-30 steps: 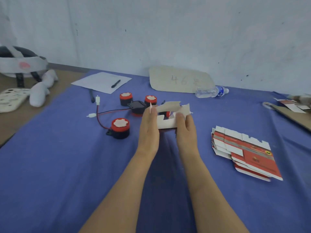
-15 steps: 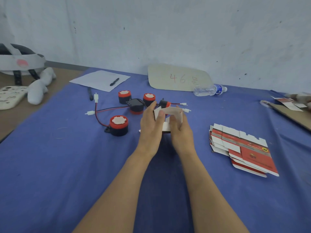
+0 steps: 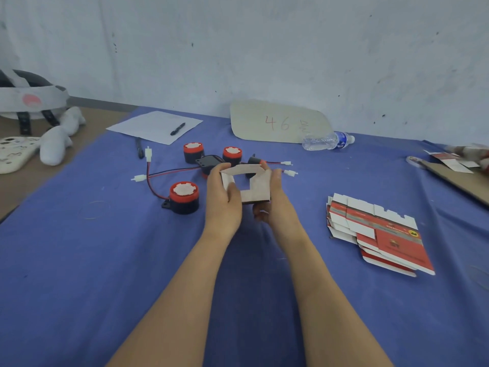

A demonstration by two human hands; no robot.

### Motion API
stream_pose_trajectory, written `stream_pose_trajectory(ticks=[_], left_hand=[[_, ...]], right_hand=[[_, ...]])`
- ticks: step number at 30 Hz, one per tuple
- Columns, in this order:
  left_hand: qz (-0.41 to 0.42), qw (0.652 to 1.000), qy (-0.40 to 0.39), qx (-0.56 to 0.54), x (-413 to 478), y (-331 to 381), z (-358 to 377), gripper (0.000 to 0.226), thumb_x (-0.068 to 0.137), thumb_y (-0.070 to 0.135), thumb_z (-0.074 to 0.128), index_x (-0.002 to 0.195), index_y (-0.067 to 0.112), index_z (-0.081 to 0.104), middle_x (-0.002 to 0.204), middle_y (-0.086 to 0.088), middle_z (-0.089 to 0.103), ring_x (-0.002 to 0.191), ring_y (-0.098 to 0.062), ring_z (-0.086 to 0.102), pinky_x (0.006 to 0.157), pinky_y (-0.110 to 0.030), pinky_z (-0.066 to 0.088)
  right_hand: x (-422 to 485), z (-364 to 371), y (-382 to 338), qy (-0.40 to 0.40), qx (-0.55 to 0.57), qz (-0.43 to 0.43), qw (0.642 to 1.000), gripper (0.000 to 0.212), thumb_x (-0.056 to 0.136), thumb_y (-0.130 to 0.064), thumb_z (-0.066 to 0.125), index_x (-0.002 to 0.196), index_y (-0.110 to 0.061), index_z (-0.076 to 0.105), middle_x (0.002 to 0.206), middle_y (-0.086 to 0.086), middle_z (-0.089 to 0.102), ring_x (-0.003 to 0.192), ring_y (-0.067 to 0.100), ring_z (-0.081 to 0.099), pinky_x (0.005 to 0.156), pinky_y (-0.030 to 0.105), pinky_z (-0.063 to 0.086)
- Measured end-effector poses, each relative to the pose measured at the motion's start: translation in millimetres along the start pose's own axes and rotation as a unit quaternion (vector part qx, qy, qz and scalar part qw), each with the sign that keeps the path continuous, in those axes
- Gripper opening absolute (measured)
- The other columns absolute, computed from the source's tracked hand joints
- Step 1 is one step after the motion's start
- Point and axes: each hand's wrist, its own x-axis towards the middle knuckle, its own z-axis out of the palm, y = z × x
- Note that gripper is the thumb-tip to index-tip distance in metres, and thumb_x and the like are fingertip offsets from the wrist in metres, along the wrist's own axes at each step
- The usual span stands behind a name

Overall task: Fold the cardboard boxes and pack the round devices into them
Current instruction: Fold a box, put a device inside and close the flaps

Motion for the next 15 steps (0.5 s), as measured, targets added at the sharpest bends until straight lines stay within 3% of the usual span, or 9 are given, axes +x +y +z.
stream_pose_trajectory(ticks=[1, 3, 5, 9, 12, 15], left_hand=[[-0.003, 1.0, 0.001, -0.007, 0.4, 1.1, -0.9, 0.04, 0.096, -0.002, 0.037, 0.133, 0.014, 0.042, 0.134, -0.006, 0.048, 0.122, -0.017, 0.048, 0.106, -0.036, 0.041], [0.0, 1.0, -0.008, -0.007, -2.0, 3.2, 0.5, 0.039, 0.095, -0.004, 0.037, 0.129, 0.015, 0.044, 0.13, -0.004, 0.05, 0.119, -0.017, 0.049, 0.104, -0.039, 0.043], [0.019, 1.0, -0.021, -0.002, -5.7, 3.0, 4.2, 0.039, 0.094, -0.004, 0.039, 0.127, 0.017, 0.046, 0.129, -0.001, 0.051, 0.119, -0.015, 0.049, 0.104, -0.037, 0.043], [0.051, 0.998, -0.038, 0.017, -9.5, 2.8, 9.4, 0.037, 0.095, 0.001, 0.04, 0.127, 0.018, 0.048, 0.128, 0.005, 0.05, 0.117, -0.007, 0.046, 0.102, -0.025, 0.04], [0.038, 0.999, -0.015, -0.001, -8.5, 3.7, 7.6, 0.037, 0.095, -0.001, 0.037, 0.125, 0.019, 0.047, 0.125, 0.007, 0.047, 0.117, -0.008, 0.044, 0.105, -0.029, 0.038], [0.02, 1.0, 0.0, -0.017, -5.3, 4.4, 3.0, 0.034, 0.098, 0.002, 0.036, 0.127, 0.015, 0.046, 0.129, 0.002, 0.048, 0.122, -0.015, 0.046, 0.107, -0.036, 0.039]], right_hand=[[0.8, -1.8, -0.1, 0.014, 0.015, 0.006, 1.0, 0.042, 0.089, -0.07, 0.033, 0.091, -0.047, 0.069, 0.068, -0.014, 0.057, 0.058, 0.004, 0.048, 0.06, 0.023, 0.041], [1.0, -4.0, 1.5, 0.045, -0.013, -0.014, 0.999, 0.027, 0.099, -0.047, 0.038, 0.101, -0.04, 0.065, 0.071, -0.01, 0.058, 0.051, 0.005, 0.048, 0.051, 0.023, 0.042], [-0.9, -5.2, 5.0, 0.071, -0.078, -0.044, 0.993, 0.021, 0.099, -0.028, 0.045, 0.117, -0.034, 0.054, 0.088, -0.004, 0.061, 0.059, 0.005, 0.054, 0.053, 0.025, 0.046], [-4.6, -3.6, 7.4, 0.123, -0.142, -0.065, 0.98, 0.024, 0.097, -0.019, 0.045, 0.109, -0.039, 0.049, 0.084, 0.001, 0.061, 0.068, 0.018, 0.057, 0.059, 0.036, 0.051], [-5.3, -5.4, 1.0, 0.076, -0.097, -0.076, 0.99, 0.03, 0.096, -0.009, 0.044, 0.111, -0.033, 0.055, 0.095, 0.004, 0.061, 0.07, 0.017, 0.057, 0.054, 0.029, 0.048], [-8.4, -11.1, -3.2, -0.027, 0.0, -0.041, 0.999, 0.033, 0.097, -0.008, 0.045, 0.106, -0.035, 0.06, 0.107, 0.003, 0.06, 0.076, 0.015, 0.062, 0.062, 0.025, 0.052]])
